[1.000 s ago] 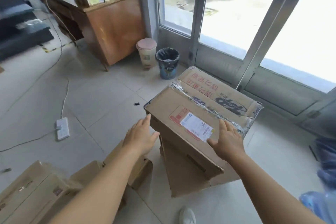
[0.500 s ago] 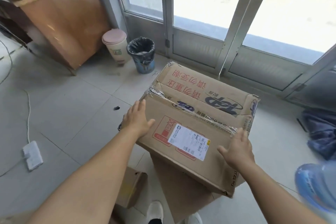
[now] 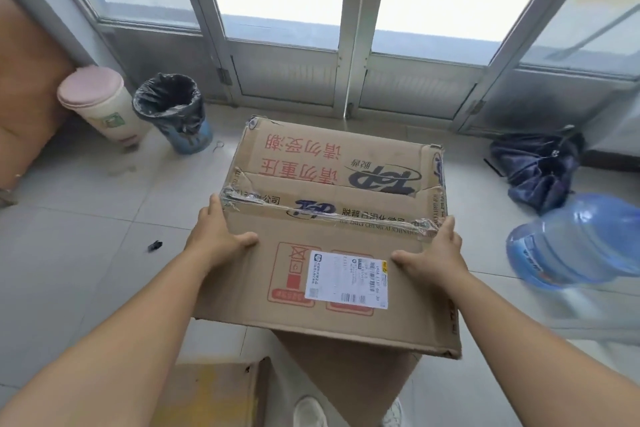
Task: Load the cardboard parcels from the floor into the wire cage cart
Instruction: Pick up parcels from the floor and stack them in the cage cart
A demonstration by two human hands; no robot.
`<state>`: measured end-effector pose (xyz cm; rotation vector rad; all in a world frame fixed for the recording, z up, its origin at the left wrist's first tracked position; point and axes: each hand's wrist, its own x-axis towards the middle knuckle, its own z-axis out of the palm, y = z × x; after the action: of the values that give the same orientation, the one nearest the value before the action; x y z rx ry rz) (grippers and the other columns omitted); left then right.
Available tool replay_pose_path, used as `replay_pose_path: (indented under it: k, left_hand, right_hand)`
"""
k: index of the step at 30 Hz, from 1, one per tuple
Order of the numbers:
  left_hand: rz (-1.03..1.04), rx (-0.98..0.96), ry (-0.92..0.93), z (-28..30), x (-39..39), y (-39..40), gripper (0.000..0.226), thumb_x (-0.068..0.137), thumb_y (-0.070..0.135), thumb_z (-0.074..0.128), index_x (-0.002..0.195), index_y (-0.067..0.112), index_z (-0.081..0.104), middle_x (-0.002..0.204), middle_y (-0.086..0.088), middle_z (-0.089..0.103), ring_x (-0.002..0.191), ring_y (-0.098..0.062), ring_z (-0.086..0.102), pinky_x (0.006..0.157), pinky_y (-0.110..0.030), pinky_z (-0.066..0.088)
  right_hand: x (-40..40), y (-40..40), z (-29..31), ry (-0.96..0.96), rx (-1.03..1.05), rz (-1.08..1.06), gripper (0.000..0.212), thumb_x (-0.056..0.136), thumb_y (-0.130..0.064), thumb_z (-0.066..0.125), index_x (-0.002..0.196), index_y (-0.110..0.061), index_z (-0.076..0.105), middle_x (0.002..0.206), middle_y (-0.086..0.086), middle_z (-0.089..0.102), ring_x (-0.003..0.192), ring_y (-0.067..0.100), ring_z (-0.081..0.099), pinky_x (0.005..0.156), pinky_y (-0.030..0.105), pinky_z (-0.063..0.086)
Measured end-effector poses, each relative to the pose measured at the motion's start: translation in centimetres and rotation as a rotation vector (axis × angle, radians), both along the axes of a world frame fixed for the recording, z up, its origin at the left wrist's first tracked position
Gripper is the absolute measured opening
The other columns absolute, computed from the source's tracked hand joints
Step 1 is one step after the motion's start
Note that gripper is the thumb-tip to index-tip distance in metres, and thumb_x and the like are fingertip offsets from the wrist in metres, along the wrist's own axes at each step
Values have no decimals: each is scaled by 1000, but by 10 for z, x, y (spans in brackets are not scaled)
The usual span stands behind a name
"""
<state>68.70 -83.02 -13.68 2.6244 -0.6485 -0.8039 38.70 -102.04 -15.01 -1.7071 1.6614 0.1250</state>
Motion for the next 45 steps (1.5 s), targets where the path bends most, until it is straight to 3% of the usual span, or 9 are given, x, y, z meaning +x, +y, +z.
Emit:
replay_pose_path:
  k: [4, 8, 19, 24, 29, 33, 37, 45]
  left_hand:
    - [21, -54, 32, -4, 3, 2, 110, 67, 38, 85, 150, 16, 17, 149, -11, 34, 134, -29, 39, 109, -43, 36]
    - [39, -148, 43, 0, -2, 8, 91, 64, 32, 87, 138, 24, 34, 136, -7, 48, 121, -28, 51, 100, -44, 44]
    - [-40, -319, 39, 58, -44, -4, 82, 66, 29, 87, 131, 27, 38, 130, -4, 53, 112, -25, 53, 91, -43, 47]
    - [-117, -417, 26, 106, -82, -24, 85, 64, 30, 88, 132, 28, 37, 130, -2, 52, 109, -20, 52, 91, -39, 46]
    - [-201, -491, -6, 159, -134, -47, 99, 69, 26, 86, 148, 21, 26, 140, -7, 44, 125, -25, 45, 98, -37, 39]
    - [-258, -553, -20, 195, -183, -59, 89, 68, 25, 86, 141, 22, 36, 134, -9, 48, 121, -27, 48, 96, -37, 40]
    - [-318, -611, -18, 227, -231, -64, 93, 59, 32, 89, 138, 28, 40, 131, -6, 54, 117, -26, 54, 101, -46, 45]
    - [-448, -764, 30, 283, -340, -63, 85, 62, 29, 89, 133, 30, 43, 123, -1, 58, 109, -24, 57, 97, -45, 47]
  right_hand:
    - [-2, 1, -3, 6, 10, -45, 134, 68, -45, 84, 153, -17, -15, 160, 10, 10, 143, 35, 28, 114, 46, 28]
    - [-3, 5, 0, -33, 0, -68, 131, 67, -41, 86, 154, -18, -9, 159, 8, 13, 141, 35, 29, 112, 47, 30]
    - [-58, 11, 73, -121, -179, -127, 124, 63, -41, 87, 152, -23, 2, 155, 8, 24, 136, 32, 37, 108, 48, 39]
    - [-108, 11, 119, -161, -274, -199, 130, 66, -38, 87, 155, -20, -5, 159, 8, 17, 143, 29, 27, 110, 45, 31]
    - [-167, 17, 169, -183, -356, -277, 128, 65, -38, 87, 155, -18, -2, 159, 10, 20, 143, 29, 27, 111, 44, 31]
    - [-223, 27, 210, -221, -421, -332, 127, 66, -38, 87, 155, -18, -1, 159, 9, 21, 142, 30, 30, 111, 45, 32]
    - [-287, 47, 249, -249, -488, -380, 128, 67, -39, 86, 156, -21, -3, 161, 8, 17, 142, 32, 29, 111, 45, 31]
    - [-407, 94, 315, -236, -606, -467, 129, 68, -44, 85, 156, -20, -7, 162, 8, 11, 146, 28, 24, 115, 43, 29]
